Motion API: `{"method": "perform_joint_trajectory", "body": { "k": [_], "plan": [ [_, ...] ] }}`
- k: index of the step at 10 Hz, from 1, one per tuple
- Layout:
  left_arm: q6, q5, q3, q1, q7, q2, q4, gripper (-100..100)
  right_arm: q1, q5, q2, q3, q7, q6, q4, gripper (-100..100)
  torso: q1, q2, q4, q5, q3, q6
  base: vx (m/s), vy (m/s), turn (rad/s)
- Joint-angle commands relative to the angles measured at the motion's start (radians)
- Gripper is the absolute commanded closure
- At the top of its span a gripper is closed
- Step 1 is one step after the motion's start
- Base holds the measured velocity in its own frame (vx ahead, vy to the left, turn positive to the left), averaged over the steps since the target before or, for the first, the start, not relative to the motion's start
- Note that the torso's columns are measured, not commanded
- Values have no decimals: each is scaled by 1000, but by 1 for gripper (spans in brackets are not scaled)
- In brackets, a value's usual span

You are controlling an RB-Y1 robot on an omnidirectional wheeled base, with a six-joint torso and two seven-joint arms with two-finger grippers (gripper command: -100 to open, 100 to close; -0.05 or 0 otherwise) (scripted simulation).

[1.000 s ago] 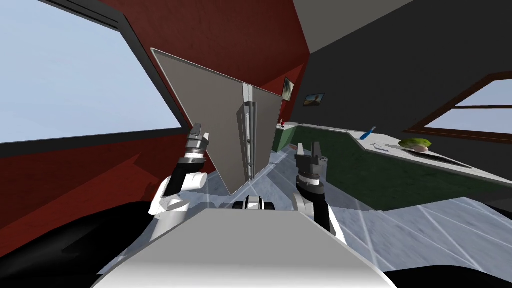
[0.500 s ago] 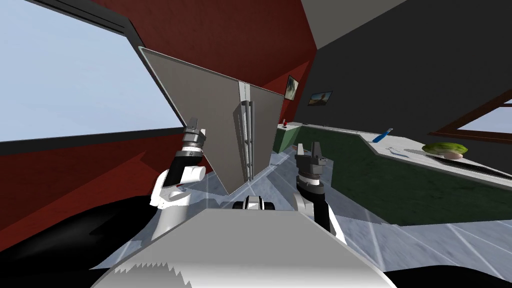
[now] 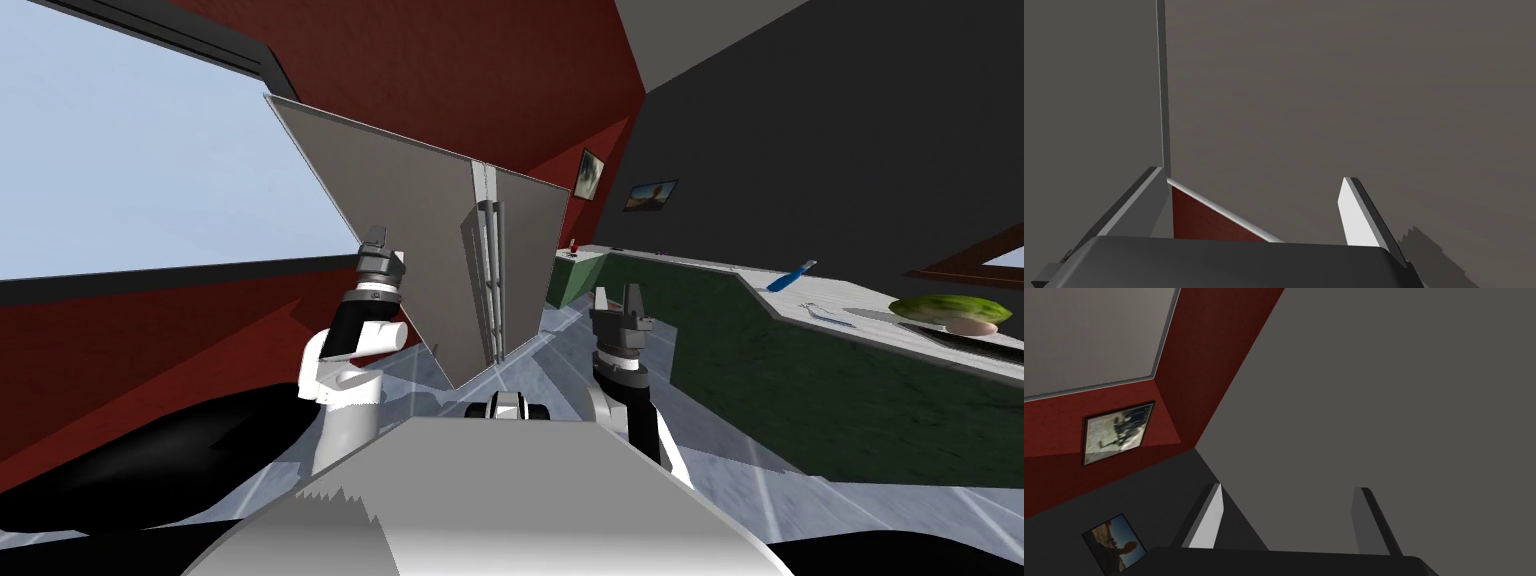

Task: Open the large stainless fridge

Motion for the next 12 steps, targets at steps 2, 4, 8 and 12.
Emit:
{"method": "perform_joint_trajectory", "body": {
  "k": [2, 4, 8, 12],
  "plan": [
    [97, -13, 38, -71, 10, 5, 3, -100, 0, 0, 0, 0, 0, 0, 0, 0, -3, -1, 0, -1, -1, 0, 33, -96, 53],
    [155, -26, 74, -138, 21, 10, 7, -100, 0, 0, 0, 0, 0, 0, 0, 0, -1, -3, -1, 0, -2, -1, 53, -106, 136],
    [258, -39, 110, -205, 32, 14, 12, -100, 0, 0, 0, 0, 0, 0, 0, 0, -3, -1, 0, -1, -1, 0, 26, -99, 63],
    [372, -65, 176, -316, 54, 18, 24, -100, 0, 0, 0, 0, 0, 0, 0, 0, 0, -1, 0, 0, -1, 0, 30, -86, 96]
  ]
}}
